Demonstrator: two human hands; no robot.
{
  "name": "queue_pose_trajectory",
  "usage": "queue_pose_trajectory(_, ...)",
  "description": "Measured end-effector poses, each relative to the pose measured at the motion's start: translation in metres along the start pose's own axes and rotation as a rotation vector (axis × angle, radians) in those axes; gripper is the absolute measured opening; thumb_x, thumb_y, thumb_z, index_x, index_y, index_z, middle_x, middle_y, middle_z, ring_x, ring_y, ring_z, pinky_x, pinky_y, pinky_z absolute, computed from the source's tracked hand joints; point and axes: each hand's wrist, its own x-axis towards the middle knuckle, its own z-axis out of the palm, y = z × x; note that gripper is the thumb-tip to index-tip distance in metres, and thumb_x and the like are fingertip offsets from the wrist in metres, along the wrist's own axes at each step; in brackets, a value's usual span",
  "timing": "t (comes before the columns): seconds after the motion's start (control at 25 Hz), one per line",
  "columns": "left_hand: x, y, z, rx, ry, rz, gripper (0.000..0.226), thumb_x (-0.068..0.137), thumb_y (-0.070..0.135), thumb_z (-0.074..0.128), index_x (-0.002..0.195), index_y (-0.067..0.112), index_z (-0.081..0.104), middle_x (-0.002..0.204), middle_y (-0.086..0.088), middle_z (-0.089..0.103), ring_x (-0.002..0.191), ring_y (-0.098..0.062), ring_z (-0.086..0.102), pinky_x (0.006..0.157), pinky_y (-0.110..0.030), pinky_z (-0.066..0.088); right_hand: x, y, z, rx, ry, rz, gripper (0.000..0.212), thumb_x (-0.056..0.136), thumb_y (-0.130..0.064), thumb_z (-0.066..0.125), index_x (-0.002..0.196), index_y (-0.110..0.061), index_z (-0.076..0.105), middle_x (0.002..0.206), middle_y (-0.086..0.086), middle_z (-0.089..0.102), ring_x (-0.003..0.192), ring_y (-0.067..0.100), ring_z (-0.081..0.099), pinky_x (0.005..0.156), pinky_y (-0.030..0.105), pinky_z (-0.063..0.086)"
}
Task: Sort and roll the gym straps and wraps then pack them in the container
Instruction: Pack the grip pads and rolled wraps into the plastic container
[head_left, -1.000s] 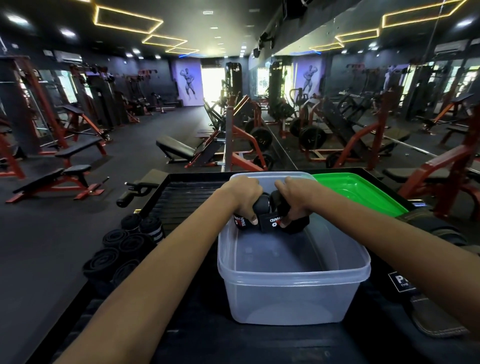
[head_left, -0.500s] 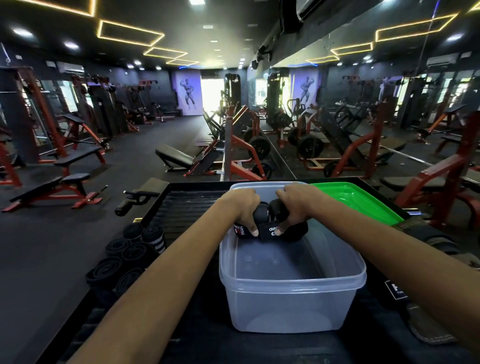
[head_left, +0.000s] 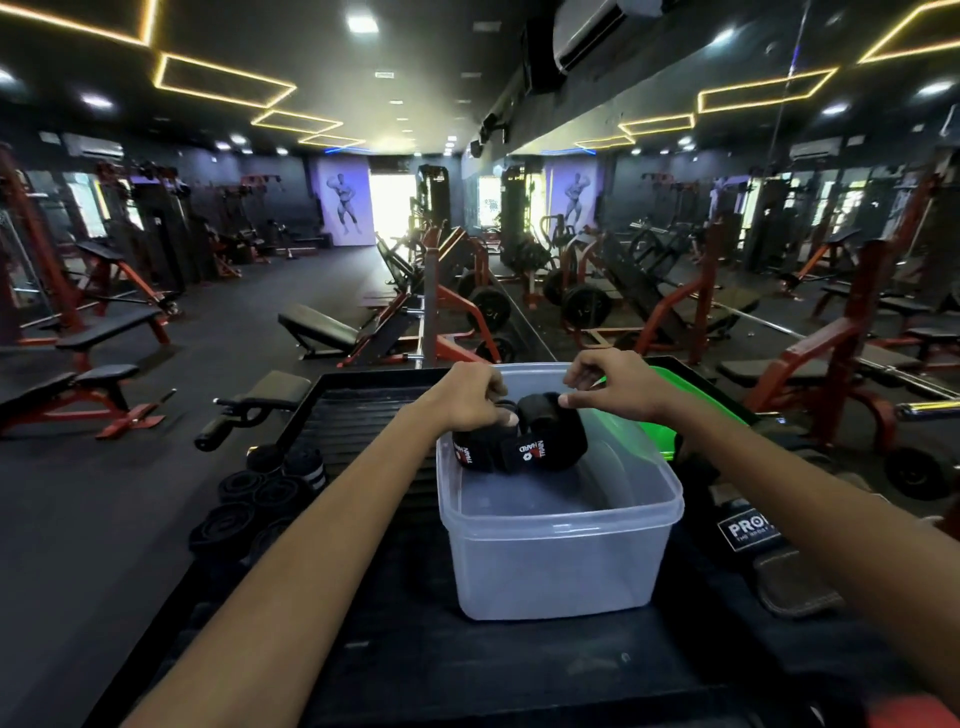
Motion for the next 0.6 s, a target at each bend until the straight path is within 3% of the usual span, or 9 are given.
queue_pose_trajectory(0.12, -0.007, 0.016, 0.003, -0.164, 0.053, 0.019, 0.040, 0.077, 0.024, 0.080, 0.109, 0.004, 0.068, 0.106, -0.010, 0.070, 0.098, -0.019, 0.065, 0.091, -0.030, 0.051, -0.019, -0.004, -0.006, 0.062, 0.087, 0.002, 0.020, 0.078, -0.020, 0.080, 0.089, -0.008, 0.069, 0.082, 0.002, 0.067, 0.075, 0.014, 0.061, 0.066, 0.008, 0.043)
queue_pose_trajectory(0.24, -0.007, 0.043, 0.013, -0.278, 0.075, 0.067, 0.033, 0.078, 0.019, 0.079, 0.105, 0.002, 0.068, 0.102, -0.013, 0.071, 0.094, -0.020, 0.067, 0.091, -0.031, 0.052, -0.041, 0.002, -0.018, 0.165, 0.162, 0.057, 0.019, 0.077, -0.017, 0.080, 0.090, -0.007, 0.071, 0.082, 0.001, 0.068, 0.073, 0.008, 0.059, 0.065, 0.006, 0.042)
queue_pose_trajectory(0.44, -0.001, 0.104, 0.033, -0.368, 0.119, 0.167, 0.028, 0.079, 0.020, 0.078, 0.102, 0.006, 0.071, 0.100, -0.011, 0.072, 0.083, -0.011, 0.062, 0.074, -0.017, 0.046, -0.085, 0.038, -0.053, 0.242, 0.184, 0.161, 0.020, 0.077, -0.014, 0.080, 0.092, -0.006, 0.070, 0.085, 0.008, 0.070, 0.077, 0.013, 0.061, 0.078, 0.026, 0.049)
queue_pose_trajectory(0.52, -0.003, 0.136, 0.040, -0.362, 0.109, 0.208, 0.029, 0.079, 0.020, 0.078, 0.103, 0.005, 0.070, 0.100, -0.010, 0.072, 0.087, -0.013, 0.064, 0.074, -0.014, 0.046, -0.104, 0.060, -0.069, 0.271, 0.177, 0.185, 0.017, 0.077, -0.015, 0.080, 0.089, -0.008, 0.070, 0.082, 0.008, 0.069, 0.075, 0.014, 0.060, 0.077, 0.033, 0.048)
queue_pose_trajectory(0.6, -0.003, 0.166, 0.049, -0.363, 0.082, 0.236, 0.030, 0.080, 0.021, 0.078, 0.105, 0.006, 0.070, 0.102, -0.009, 0.072, 0.093, -0.016, 0.066, 0.082, -0.021, 0.049, -0.120, 0.079, -0.082, 0.285, 0.174, 0.200, 0.015, 0.076, -0.016, 0.081, 0.086, -0.011, 0.071, 0.080, 0.008, 0.069, 0.074, 0.014, 0.059, 0.076, 0.035, 0.048)
